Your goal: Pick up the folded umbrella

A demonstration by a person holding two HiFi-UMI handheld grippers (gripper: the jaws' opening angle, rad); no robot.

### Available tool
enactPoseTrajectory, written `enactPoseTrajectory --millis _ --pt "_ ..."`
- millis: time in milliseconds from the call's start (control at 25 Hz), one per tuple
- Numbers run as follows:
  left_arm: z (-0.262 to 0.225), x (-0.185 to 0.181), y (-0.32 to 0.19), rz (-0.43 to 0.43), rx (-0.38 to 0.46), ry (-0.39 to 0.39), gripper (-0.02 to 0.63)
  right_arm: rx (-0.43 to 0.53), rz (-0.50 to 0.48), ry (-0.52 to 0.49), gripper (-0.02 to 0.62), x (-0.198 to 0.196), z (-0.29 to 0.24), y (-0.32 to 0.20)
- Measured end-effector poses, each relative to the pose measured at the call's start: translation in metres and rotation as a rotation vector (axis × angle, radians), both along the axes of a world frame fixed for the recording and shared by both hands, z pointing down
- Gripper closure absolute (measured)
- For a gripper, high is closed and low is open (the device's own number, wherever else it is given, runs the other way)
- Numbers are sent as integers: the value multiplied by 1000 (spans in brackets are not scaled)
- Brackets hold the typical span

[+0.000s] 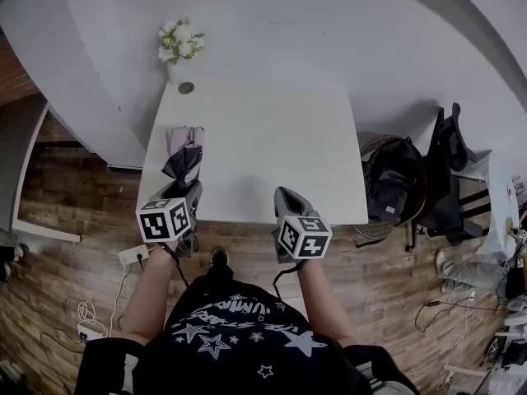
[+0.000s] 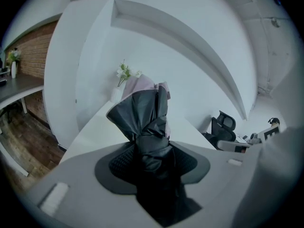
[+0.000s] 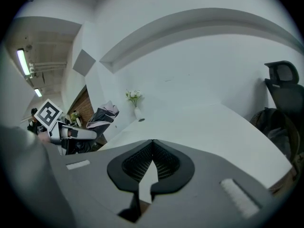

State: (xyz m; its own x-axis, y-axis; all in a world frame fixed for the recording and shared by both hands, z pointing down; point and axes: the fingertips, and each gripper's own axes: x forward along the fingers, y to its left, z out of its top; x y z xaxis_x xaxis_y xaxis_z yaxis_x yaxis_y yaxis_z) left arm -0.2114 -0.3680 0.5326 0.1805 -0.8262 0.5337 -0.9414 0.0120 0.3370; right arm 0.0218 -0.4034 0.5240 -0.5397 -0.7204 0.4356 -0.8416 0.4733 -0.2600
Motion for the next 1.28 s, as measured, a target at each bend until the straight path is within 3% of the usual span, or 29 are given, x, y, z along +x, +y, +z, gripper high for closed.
enactPoseTrajectory --millis 560,920,1280 --pt "-22 49 98 -50 84 -2 396 39 -29 -40 578 52 -10 93" --pt "-23 86 172 -50 98 -1 396 46 -41 -21 578 88 -10 163" --pt "-18 103 233 -62 96 3 396 46 -86 -10 580 99 -7 218"
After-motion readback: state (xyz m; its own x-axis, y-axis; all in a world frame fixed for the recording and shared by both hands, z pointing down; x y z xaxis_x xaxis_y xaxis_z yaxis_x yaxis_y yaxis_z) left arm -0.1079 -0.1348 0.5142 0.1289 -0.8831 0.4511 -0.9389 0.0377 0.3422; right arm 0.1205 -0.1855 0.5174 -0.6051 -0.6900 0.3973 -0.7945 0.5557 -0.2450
